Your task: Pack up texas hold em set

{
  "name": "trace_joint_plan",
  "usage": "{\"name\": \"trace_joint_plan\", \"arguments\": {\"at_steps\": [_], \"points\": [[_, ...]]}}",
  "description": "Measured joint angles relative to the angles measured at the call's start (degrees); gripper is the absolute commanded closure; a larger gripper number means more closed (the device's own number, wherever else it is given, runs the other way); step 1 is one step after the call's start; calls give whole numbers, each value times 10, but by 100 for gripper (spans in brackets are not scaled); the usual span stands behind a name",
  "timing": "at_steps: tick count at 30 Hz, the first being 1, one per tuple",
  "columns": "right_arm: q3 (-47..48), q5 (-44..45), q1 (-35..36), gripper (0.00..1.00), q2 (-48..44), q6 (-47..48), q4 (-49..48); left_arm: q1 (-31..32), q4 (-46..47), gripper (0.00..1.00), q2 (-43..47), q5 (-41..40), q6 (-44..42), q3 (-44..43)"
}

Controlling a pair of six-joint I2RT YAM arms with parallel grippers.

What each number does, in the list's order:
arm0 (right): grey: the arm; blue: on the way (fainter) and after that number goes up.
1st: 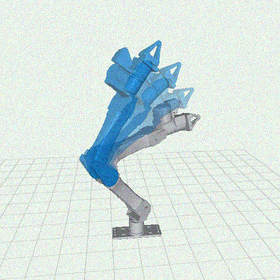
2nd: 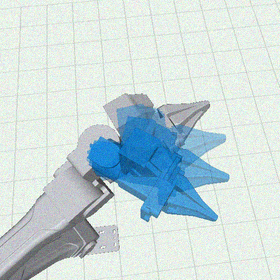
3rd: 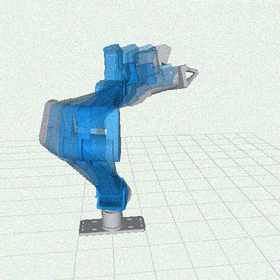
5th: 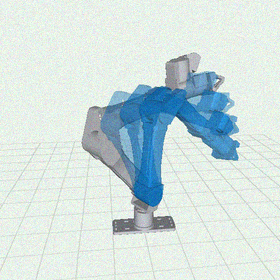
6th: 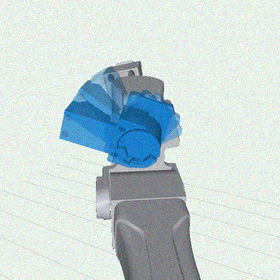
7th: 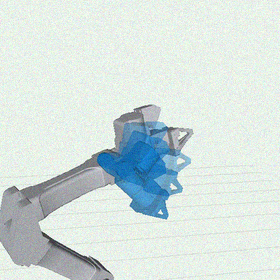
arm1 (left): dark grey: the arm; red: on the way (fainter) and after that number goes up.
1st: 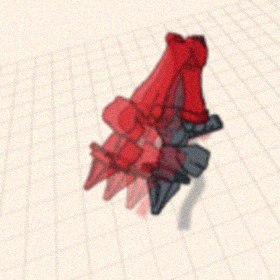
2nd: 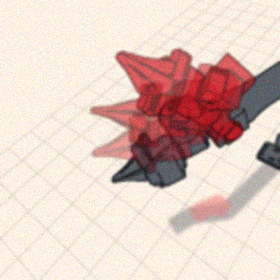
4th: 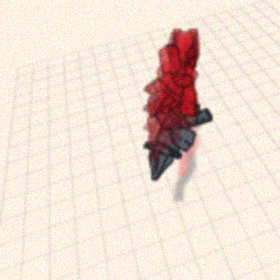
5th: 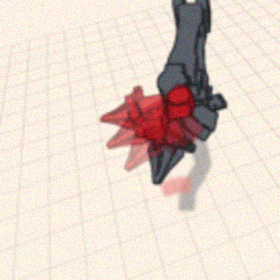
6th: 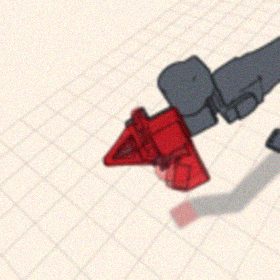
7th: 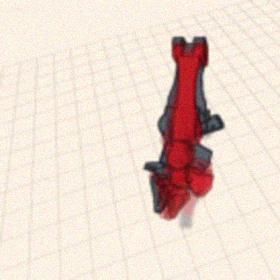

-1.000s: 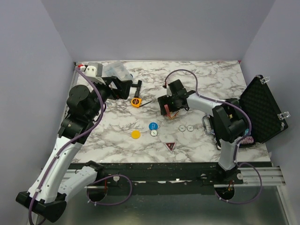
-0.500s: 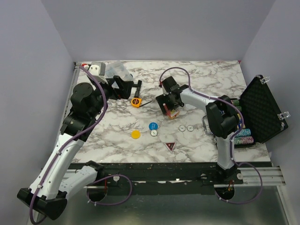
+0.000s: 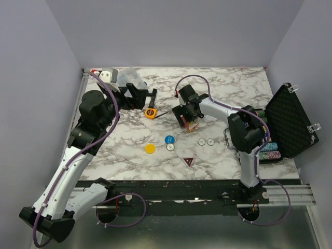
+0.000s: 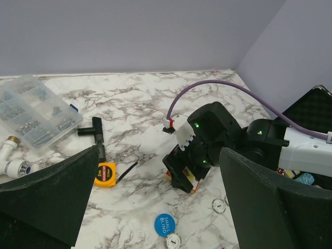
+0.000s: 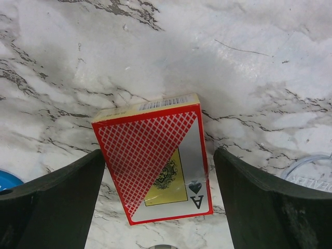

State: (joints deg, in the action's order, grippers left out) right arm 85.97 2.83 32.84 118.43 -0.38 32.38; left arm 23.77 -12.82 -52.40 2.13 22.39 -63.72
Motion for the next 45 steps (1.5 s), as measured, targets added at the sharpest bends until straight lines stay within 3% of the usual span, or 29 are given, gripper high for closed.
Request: {"name": "trace_joint_plan", "arguments": {"at_steps": [14, 21, 23, 30, 35, 40, 45], "points": [[-25, 3, 1, 61, -15, 4, -20, 0, -2, 1, -10, 0, 4, -6], [-93, 41, 1, 71, -69, -1, -35, 0, -3, 2, -11, 0, 8, -7], [-119, 63, 1, 82, -96, -7, -36, 0, -4, 1, -11, 0, 10, -8], [-209, 138, 1, 82, -242, -23, -50, 0, -7, 2, -11, 6, 16, -15], [-247, 240, 1, 82, -331, -31, -42, 8, -7, 2, -11, 14, 23, -15], [-255, 367, -5, 83, -365, -22, 0, 38, -14, 1, -9, 12, 22, -15], [-255, 436, -36, 86, -366, -22, 62, 88, -19, 2, -1, -12, 6, -15]]}}
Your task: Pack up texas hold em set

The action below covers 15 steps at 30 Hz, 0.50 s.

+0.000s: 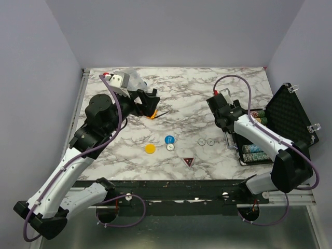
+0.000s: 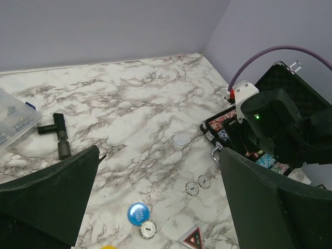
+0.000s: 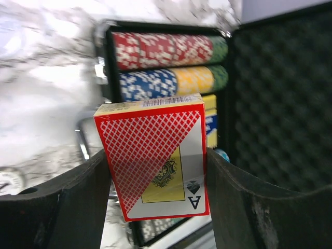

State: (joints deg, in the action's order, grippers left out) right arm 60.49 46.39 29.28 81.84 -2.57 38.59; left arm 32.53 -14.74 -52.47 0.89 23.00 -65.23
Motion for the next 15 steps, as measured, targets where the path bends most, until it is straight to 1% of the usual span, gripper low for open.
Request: {"name": "trace_joint_plan", "arguments": {"at_steps": [3, 7, 11, 13, 15], "points": [[-3, 23, -26, 88, 0, 1, 21, 29, 0, 1, 3, -19, -10, 0], [-17, 23, -69, 88, -1, 17, 24, 76, 0, 1, 6, -42, -22, 0], [-19, -8, -113, 89, -1, 37, 26, 134, -6, 2, 10, -69, -29, 0], [-19, -29, -131, 94, -1, 43, 28, 176, -14, 2, 14, -96, -34, 0], [-18, -49, -146, 95, 4, 47, 33, 213, -18, 2, 17, -125, -40, 0]]}}
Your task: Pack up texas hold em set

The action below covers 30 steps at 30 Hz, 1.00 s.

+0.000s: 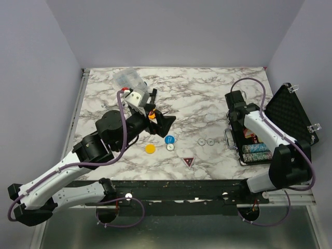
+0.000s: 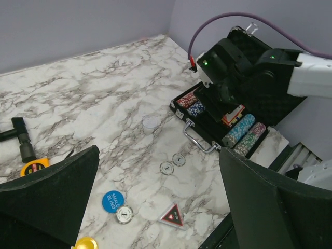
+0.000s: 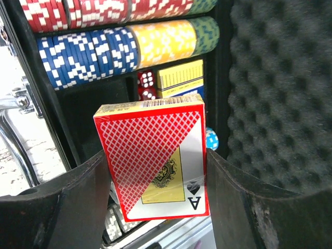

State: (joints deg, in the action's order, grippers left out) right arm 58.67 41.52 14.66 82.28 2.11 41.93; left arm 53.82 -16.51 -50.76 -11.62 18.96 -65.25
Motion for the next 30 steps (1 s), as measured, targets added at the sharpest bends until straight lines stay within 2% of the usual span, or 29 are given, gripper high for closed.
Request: {"name": "trace_joint_plan", "arguments": {"at_steps": [5, 10, 19, 27, 30], "points": [[26, -55, -21, 97, 47, -6, 37, 99, -3, 2, 12, -97, -31, 0], [26, -83, -21, 94, 58, -12, 60, 153, 3, 2, 30, -164, -58, 1], [32, -95, -31, 93, 113, -12, 61, 191, 31, 2, 38, -227, -103, 16], [36, -93, -40, 85, 137, -11, 56, 198, 49, 2, 20, -256, -134, 24], [36, -94, -40, 78, 137, -10, 52, 198, 53, 2, 13, -264, -141, 25]]}}
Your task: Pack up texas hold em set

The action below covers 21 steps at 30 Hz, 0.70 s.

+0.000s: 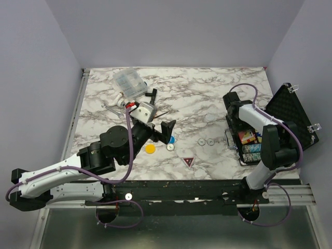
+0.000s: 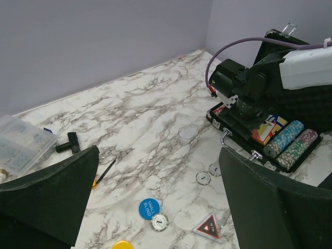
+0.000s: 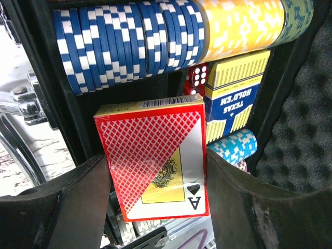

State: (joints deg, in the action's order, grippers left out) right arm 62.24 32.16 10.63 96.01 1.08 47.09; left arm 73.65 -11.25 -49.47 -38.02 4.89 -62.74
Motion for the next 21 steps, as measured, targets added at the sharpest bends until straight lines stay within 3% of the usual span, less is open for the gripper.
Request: {"name": "trace_joint_plan", "arguments": {"at_steps": [21], "points": [[0, -10, -7, 46, 0, 9, -34, -16, 9, 1, -30, -25, -21, 5]]}}
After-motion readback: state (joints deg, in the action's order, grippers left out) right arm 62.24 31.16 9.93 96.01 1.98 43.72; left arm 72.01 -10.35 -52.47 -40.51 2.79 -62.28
